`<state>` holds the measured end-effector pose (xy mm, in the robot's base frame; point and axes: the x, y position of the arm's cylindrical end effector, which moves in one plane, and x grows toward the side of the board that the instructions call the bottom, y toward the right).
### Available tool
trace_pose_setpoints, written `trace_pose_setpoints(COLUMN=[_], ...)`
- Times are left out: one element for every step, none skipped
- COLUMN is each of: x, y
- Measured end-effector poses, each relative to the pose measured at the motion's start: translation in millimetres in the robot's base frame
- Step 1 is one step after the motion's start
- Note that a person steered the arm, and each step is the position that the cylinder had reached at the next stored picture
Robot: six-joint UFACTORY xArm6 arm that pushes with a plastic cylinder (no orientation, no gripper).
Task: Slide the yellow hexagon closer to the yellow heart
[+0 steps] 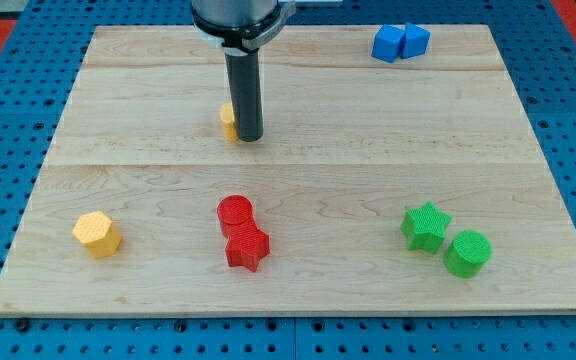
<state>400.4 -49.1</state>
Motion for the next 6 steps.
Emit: trace_pose_setpoints(x=[14, -2, -8, -8, 60, 163], y=[-69, -146, -256, -256, -254, -251])
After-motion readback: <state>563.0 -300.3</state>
